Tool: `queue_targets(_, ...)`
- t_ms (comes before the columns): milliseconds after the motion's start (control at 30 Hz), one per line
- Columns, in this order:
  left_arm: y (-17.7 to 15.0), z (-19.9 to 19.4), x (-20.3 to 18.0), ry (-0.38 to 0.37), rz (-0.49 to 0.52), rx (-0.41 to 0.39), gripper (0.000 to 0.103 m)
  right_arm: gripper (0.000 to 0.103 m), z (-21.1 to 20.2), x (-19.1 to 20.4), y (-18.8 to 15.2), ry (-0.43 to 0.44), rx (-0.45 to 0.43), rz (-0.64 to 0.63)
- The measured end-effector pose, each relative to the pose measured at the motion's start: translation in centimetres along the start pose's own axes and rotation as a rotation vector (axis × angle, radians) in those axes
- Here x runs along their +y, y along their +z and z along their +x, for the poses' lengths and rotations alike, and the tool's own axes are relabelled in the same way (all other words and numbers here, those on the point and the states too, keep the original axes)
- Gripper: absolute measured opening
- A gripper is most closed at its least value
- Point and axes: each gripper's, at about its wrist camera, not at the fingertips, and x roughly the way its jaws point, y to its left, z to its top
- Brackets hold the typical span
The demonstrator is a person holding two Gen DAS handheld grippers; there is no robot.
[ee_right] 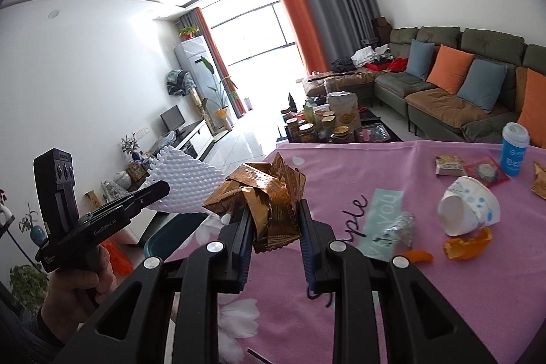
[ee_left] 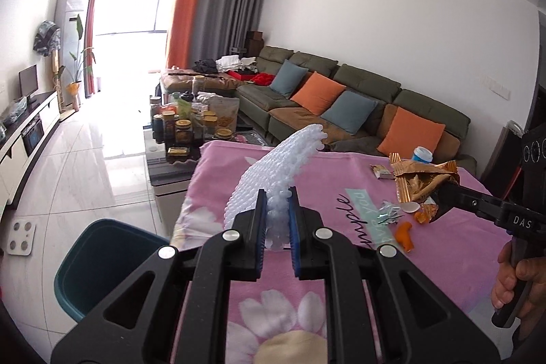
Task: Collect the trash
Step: 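Carry the gold wrapper and foam net to the teal bin and release both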
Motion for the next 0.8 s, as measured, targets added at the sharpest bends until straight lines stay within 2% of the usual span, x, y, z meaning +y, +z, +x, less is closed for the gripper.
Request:
queue_targets(233, -1.0, -3.9, 7.0, 0.134, -0.063, -0.006, 0.012, 0.023, 4.9, 4.8, 0.6, 0.104, 0.075, -0.090)
queue_targets(400, -2.3, -5.5, 12.2, 0.221, -0.117, 0.022, 0.012, 0.023, 8.5, 8.2, 0.8, 0.158, 0.133, -0.149)
queue_targets(700, -6.3, -6.4, 19.1, 0.306, -0.202, 0.120, 0.012, 0.023, 15.5, 13.1, 1.6, 0.206, 0.254, -0.247)
queue_targets(800, -7.2, -5.2, 20.6, 0.318, -0.226, 0.157, 0.013, 0.023, 18.1, 14.2, 1.4, 0.217, 0.307, -0.269)
